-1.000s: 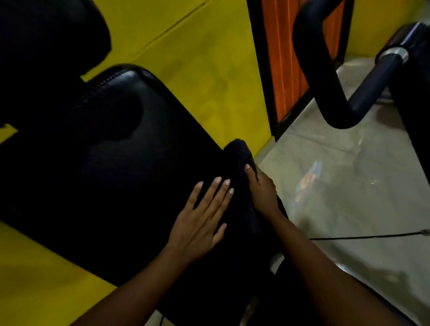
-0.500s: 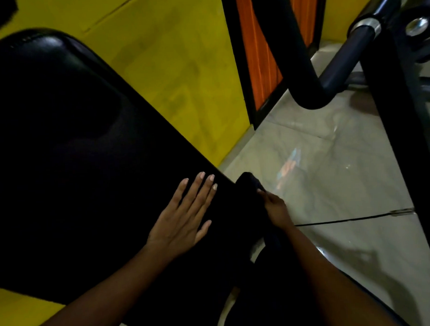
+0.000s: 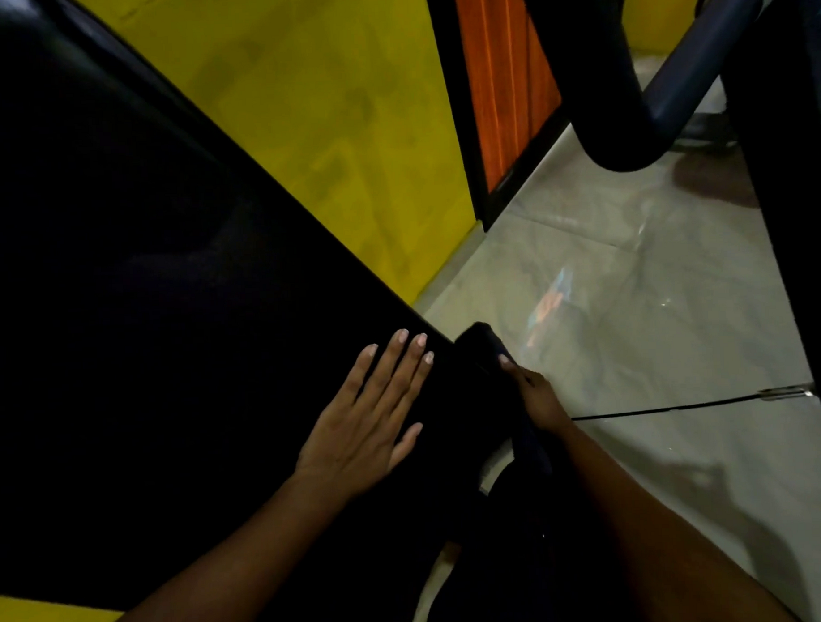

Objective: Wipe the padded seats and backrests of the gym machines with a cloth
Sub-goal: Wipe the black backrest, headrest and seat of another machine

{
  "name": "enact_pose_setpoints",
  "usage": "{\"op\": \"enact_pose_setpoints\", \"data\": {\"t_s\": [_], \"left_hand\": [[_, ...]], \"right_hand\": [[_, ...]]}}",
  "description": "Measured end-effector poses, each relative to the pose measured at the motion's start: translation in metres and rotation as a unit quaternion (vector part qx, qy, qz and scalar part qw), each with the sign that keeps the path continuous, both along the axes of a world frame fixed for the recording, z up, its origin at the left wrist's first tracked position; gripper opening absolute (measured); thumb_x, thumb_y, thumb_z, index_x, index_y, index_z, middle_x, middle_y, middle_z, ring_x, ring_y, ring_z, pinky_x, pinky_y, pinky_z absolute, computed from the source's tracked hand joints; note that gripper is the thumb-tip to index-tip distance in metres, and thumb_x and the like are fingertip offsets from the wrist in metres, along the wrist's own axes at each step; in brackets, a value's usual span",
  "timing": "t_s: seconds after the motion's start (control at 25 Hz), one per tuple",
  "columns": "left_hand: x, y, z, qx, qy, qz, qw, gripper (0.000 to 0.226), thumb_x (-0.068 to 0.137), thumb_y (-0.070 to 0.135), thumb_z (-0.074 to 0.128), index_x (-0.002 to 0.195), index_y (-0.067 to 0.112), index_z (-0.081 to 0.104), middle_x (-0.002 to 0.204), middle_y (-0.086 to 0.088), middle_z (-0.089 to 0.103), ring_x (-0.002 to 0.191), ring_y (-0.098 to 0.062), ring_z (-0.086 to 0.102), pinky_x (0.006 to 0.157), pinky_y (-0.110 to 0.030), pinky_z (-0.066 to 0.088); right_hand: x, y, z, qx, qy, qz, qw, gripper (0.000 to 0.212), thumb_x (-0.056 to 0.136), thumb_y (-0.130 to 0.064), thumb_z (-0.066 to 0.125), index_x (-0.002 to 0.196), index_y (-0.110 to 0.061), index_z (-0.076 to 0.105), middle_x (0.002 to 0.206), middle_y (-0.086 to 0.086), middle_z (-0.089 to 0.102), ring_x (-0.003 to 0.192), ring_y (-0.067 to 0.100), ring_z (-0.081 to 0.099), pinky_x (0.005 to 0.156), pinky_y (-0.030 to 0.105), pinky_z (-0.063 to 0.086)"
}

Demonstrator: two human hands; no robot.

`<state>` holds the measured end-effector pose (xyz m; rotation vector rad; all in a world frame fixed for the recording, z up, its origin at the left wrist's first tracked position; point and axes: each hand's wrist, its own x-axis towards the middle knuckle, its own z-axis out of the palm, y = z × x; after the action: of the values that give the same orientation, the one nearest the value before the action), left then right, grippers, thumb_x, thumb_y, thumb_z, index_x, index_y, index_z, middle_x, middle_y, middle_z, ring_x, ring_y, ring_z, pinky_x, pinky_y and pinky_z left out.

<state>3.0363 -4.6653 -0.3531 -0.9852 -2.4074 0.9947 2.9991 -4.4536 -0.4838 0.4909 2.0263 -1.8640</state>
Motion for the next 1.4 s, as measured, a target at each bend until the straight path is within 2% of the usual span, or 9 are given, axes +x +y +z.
{"op": "enact_pose_setpoints", "data": {"t_s": [0.16, 0.36, 0.56, 0.64, 0.8, 0.92, 1.04, 1.24, 1.4], "left_hand": [[-0.001, -0.002, 0.001, -0.008, -0.003, 0.004, 1.000, 0.070, 0.095, 0.047, 0.015, 0.150, 0.002, 0.013, 0.157, -0.019, 0.011, 0.145, -0.032, 0.009, 0.118, -0.046, 0.001], [0.001, 0.002, 0.004, 0.028, -0.052, 0.048, 0.997, 0.072, 0.093, 0.048, 0.018, 0.150, 0.005, 0.013, 0.158, -0.018, 0.009, 0.146, -0.030, 0.007, 0.119, -0.045, 0.000], [0.033, 0.029, 0.025, 0.258, -0.158, 0.150, 0.941, 0.067, 0.097, 0.054, 0.012, 0.148, 0.013, 0.028, 0.156, -0.007, 0.025, 0.146, -0.020, 0.012, 0.117, -0.039, 0.008], [0.067, 0.037, 0.042, 0.450, -0.204, 0.205, 0.845, 0.069, 0.092, 0.062, 0.005, 0.148, 0.025, 0.021, 0.157, 0.003, 0.016, 0.147, -0.012, 0.004, 0.119, -0.033, -0.001], [0.131, 0.043, 0.090, 0.783, -0.319, 0.283, 0.453, 0.051, 0.091, 0.060, 0.028, 0.137, 0.043, 0.017, 0.154, 0.015, 0.020, 0.144, -0.005, 0.014, 0.118, -0.027, 0.014], [0.151, 0.043, 0.112, 0.837, -0.289, 0.302, 0.354, 0.076, 0.078, 0.064, 0.034, 0.145, 0.032, 0.023, 0.154, 0.011, 0.023, 0.142, -0.008, 0.023, 0.119, -0.033, 0.018], [0.169, 0.039, 0.135, 0.884, -0.290, 0.318, 0.183, 0.106, 0.056, 0.088, 0.050, 0.143, 0.030, 0.037, 0.147, 0.006, 0.041, 0.133, -0.012, 0.042, 0.114, -0.040, 0.030], [0.190, 0.019, 0.183, 0.948, -0.094, 0.266, 0.149, 0.082, 0.072, 0.067, 0.059, 0.138, 0.021, 0.044, 0.134, 0.000, 0.054, 0.119, -0.016, 0.055, 0.097, -0.036, 0.046], [0.194, -0.008, 0.204, 0.975, 0.008, 0.199, 0.094, 0.049, 0.089, 0.043, 0.053, 0.129, 0.016, 0.054, 0.124, -0.013, 0.061, 0.113, -0.029, 0.059, 0.098, -0.048, 0.047]], "right_hand": [[0.006, 0.005, -0.012, 0.035, -0.035, 0.004, 0.999, 0.049, 0.095, -0.048, 0.040, 0.116, -0.010, 0.063, 0.115, 0.020, 0.064, 0.108, 0.030, 0.058, 0.087, 0.032, 0.044], [0.010, 0.004, 0.033, 0.082, 0.056, 0.023, 0.995, 0.045, 0.094, -0.049, 0.040, 0.102, -0.014, 0.065, 0.093, 0.010, 0.066, 0.091, 0.025, 0.061, 0.082, 0.035, 0.046], [0.052, -0.006, 0.117, 0.035, 0.212, -0.018, 0.976, 0.027, 0.096, -0.031, 0.044, 0.085, -0.013, 0.061, 0.082, 0.005, 0.065, 0.078, 0.010, 0.059, 0.073, 0.028, 0.045], [0.080, -0.014, 0.147, 0.028, 0.226, 0.002, 0.974, 0.030, 0.096, -0.031, 0.043, 0.086, -0.010, 0.061, 0.080, 0.003, 0.065, 0.074, 0.009, 0.057, 0.069, 0.028, 0.044], [0.131, -0.040, 0.209, -0.068, 0.189, 0.027, 0.979, 0.028, 0.097, -0.031, 0.043, 0.090, -0.014, 0.064, 0.083, -0.002, 0.066, 0.076, 0.002, 0.061, 0.070, 0.016, 0.048], [0.160, -0.067, 0.251, -0.138, 0.179, 0.072, 0.972, 0.025, 0.098, -0.028, 0.043, 0.085, -0.024, 0.064, 0.081, -0.006, 0.066, 0.071, -0.007, 0.060, 0.066, 0.008, 0.047], [0.184, -0.096, 0.280, -0.147, 0.161, 0.163, 0.962, 0.024, 0.098, -0.036, 0.039, 0.100, -0.030, 0.062, 0.096, -0.010, 0.067, 0.090, 0.000, 0.064, 0.073, 0.009, 0.048], [0.203, -0.122, 0.329, -0.177, 0.168, 0.343, 0.907, 0.030, 0.101, -0.032, 0.028, 0.116, -0.028, 0.053, 0.105, -0.014, 0.060, 0.093, -0.010, 0.057, 0.078, 0.006, 0.046], [0.197, -0.142, 0.360, -0.053, 0.337, 0.389, 0.856, 0.023, 0.097, -0.017, 0.045, 0.117, -0.022, 0.055, 0.114, -0.009, 0.056, 0.105, -0.002, 0.053, 0.093, 0.019, 0.042]]}}
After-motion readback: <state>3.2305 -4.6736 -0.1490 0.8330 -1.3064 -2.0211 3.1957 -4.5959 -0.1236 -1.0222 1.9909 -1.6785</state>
